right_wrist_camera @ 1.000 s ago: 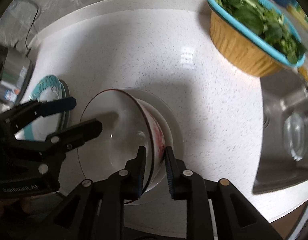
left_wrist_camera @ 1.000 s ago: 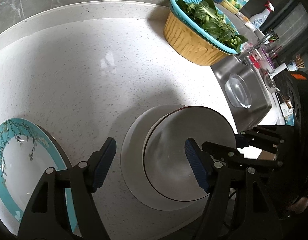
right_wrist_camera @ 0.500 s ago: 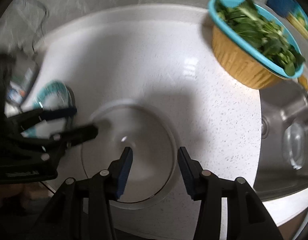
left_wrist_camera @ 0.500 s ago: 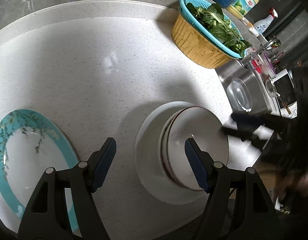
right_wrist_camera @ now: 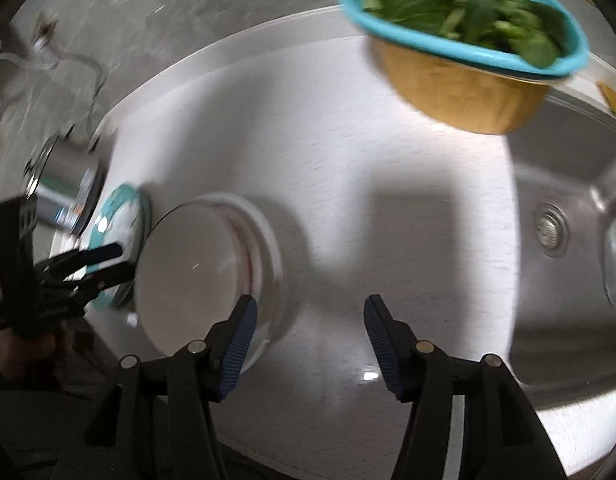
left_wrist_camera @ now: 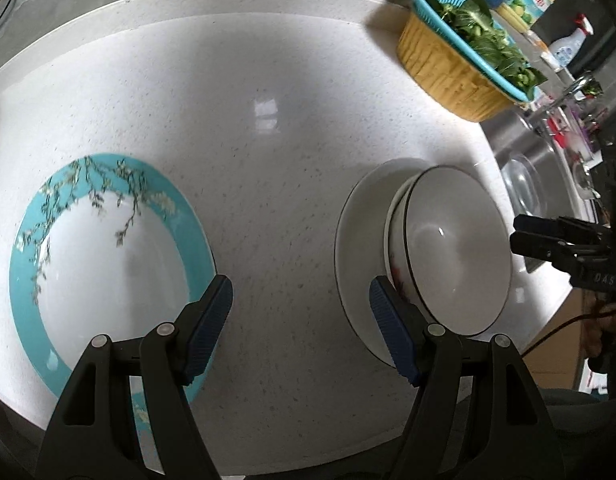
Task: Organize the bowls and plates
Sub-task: 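Move both grippers to the rim of the stacked white bowls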
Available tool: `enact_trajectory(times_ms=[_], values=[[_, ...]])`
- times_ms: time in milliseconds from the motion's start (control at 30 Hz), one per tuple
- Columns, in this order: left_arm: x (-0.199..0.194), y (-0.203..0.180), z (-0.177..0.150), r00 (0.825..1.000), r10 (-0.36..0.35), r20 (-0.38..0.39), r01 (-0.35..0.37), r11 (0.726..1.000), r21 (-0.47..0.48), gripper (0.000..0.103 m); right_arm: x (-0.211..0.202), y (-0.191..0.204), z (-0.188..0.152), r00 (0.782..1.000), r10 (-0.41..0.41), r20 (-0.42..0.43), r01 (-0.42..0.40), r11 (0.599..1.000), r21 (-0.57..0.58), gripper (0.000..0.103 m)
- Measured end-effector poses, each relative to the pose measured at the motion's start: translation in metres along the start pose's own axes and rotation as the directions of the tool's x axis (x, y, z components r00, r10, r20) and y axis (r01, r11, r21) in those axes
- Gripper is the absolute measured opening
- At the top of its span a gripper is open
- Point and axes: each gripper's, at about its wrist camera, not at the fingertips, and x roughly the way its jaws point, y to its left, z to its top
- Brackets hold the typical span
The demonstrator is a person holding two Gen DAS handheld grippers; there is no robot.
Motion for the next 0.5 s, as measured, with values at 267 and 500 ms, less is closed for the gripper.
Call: enact_trajectory(times_ms=[267,500], values=[[0.013,-0.007,-0.011,1.000,0.027,-0.012,-0.027,1.000,-0.011,0.069,0.011,-0.003,0.004,0.999,0.006,-0.054,-0.008,0.999,-0.035,0.057],[0.024,-0.010,-0.014,0.997,0.067,-0.031,-0.067,0.998,-0.007,0.069,0.014,0.000,0.003,0.996,-0.010,-0.094,0.005,0.999,-0.053,0.057]])
